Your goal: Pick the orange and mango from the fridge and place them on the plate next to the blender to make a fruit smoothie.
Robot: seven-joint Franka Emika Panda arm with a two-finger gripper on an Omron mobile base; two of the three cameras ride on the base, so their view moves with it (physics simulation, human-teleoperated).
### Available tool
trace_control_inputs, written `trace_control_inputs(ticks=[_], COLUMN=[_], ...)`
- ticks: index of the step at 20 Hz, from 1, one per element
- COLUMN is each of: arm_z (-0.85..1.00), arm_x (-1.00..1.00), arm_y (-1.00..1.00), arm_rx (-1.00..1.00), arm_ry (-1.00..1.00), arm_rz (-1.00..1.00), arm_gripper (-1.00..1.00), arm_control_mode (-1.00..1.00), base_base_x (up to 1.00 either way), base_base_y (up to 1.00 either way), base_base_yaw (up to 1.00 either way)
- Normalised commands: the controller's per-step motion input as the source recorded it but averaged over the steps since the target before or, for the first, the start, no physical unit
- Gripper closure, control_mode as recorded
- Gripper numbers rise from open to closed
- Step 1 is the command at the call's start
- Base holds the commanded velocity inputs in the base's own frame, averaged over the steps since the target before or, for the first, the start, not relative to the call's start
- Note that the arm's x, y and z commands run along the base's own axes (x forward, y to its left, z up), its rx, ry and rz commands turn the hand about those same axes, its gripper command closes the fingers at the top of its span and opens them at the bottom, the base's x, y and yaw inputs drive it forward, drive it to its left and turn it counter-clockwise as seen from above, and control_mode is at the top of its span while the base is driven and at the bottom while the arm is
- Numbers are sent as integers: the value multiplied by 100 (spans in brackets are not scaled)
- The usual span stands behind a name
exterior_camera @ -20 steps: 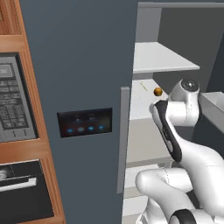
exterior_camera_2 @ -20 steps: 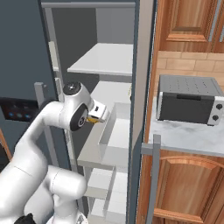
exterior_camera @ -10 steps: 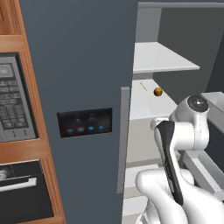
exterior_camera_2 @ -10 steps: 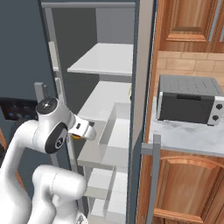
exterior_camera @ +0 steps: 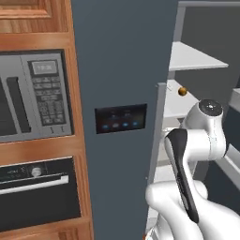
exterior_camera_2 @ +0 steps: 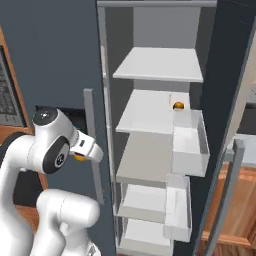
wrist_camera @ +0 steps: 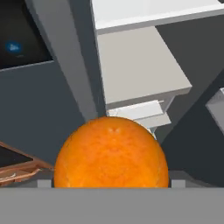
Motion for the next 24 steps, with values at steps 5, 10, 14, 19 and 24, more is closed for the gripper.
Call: trace_control_inputs(ticks=[5, 10, 14, 19, 24], arm_z=[0, 0, 0, 0, 0], arm_x=[0, 0, 0, 0, 0], arm_y=[0, 0, 0, 0, 0], arm_rx=[0, 0, 0, 0, 0], arm_ry=[0, 0, 0, 0, 0], arm_rz=[0, 0, 0, 0, 0], arm_gripper=[100, 100, 100, 100, 100], arm_control_mode=[100, 100, 100, 100, 100], base_base_x=[-77, -63, -50, -39, -39], base_base_y=[70, 42, 28, 23, 22], base_base_yaw=[-46, -75, -84, -87, -87])
